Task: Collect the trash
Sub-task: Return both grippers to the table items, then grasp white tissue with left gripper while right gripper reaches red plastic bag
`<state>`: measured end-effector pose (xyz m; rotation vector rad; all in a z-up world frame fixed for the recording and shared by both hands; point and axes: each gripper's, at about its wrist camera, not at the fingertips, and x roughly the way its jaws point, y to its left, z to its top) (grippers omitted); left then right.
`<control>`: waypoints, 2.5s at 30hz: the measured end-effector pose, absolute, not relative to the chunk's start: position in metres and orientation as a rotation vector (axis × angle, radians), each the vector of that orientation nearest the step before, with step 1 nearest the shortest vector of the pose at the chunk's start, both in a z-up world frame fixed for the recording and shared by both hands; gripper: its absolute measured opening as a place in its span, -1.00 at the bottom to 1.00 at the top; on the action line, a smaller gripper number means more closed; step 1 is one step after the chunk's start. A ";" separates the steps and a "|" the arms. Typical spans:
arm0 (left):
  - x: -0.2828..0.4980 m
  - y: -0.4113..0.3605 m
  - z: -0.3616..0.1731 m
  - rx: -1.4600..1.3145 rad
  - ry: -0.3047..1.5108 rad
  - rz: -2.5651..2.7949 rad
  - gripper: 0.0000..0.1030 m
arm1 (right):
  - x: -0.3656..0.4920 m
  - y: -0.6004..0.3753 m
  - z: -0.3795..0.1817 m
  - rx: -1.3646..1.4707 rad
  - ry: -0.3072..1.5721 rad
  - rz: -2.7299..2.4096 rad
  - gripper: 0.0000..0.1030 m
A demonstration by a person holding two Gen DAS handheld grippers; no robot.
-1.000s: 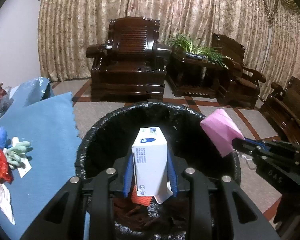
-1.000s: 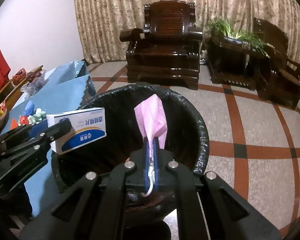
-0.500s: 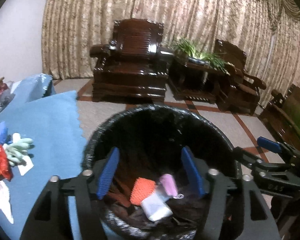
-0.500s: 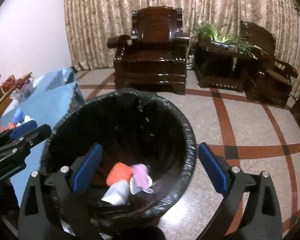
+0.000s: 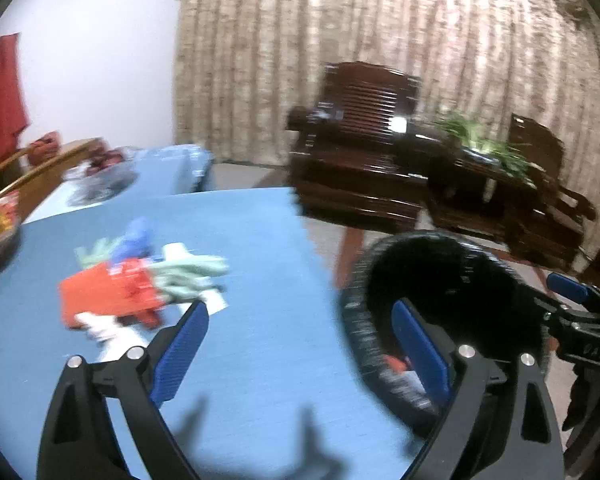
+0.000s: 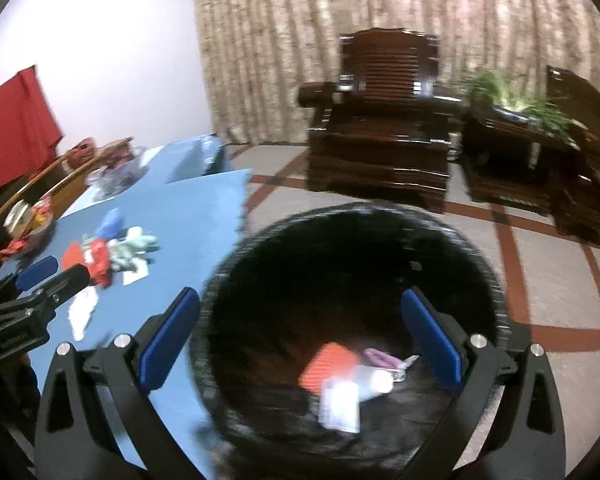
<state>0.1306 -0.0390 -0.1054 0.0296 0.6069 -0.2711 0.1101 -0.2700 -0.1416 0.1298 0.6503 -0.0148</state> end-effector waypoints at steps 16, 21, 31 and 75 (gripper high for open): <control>0.122 0.103 -0.125 -0.013 0.627 0.020 0.72 | 0.165 -0.129 -0.145 0.012 0.646 0.283 0.90; 0.130 0.117 -0.140 -0.025 0.662 0.038 0.65 | 0.184 -0.103 -0.161 -0.001 0.666 0.317 0.90; 0.162 0.119 -0.176 -0.046 0.729 0.027 0.53 | 0.213 -0.087 -0.194 -0.006 0.698 0.332 0.90; 0.145 0.137 -0.159 -0.054 0.721 0.021 -0.83 | 0.220 -0.051 -0.189 -0.027 0.692 0.394 0.81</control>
